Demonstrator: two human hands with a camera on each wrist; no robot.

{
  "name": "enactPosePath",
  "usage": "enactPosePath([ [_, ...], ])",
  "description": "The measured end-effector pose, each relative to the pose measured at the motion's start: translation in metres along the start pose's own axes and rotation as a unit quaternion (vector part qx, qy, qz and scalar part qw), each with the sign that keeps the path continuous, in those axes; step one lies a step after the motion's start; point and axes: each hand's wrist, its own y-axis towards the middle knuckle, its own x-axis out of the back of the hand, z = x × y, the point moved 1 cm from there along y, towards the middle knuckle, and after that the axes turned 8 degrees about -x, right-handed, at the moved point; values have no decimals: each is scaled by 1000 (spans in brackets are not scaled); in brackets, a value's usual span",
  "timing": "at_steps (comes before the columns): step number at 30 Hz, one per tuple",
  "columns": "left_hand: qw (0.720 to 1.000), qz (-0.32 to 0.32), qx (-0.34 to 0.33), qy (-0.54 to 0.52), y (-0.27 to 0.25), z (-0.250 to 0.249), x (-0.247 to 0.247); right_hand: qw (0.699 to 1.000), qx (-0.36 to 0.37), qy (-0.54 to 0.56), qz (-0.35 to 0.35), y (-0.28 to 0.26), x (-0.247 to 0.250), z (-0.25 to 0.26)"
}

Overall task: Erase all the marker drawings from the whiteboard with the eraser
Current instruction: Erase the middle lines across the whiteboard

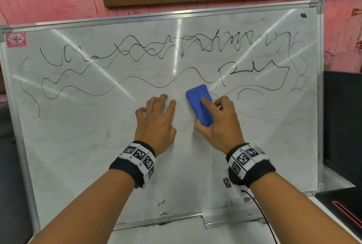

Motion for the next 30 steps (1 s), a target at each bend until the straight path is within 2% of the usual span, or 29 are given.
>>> enactPosePath([
  [5, 1000, 7, -11, 9, 2, -3, -1, 999, -29, 13, 9, -17, 1, -12],
  [10, 999, -5, -43, 6, 12, -15, -2, 996, -73, 21, -38, -4, 17, -27],
  [16, 996, 24, -71, 43, 24, -19, -4, 999, -38, 4, 12, -31, 16, -36],
  [22, 993, 54, -81, 67, 22, -18, -12, 998, -59, -3, -30, -1, 25, -40],
  [27, 993, 49, -84, 68, 22, -19, -14, 999, -36, -4, -1, -28, 25, -59],
  [30, 992, 52, -90, 68, 24, -22, -13, 997, -70, -3, -31, -20, 36, -75],
])
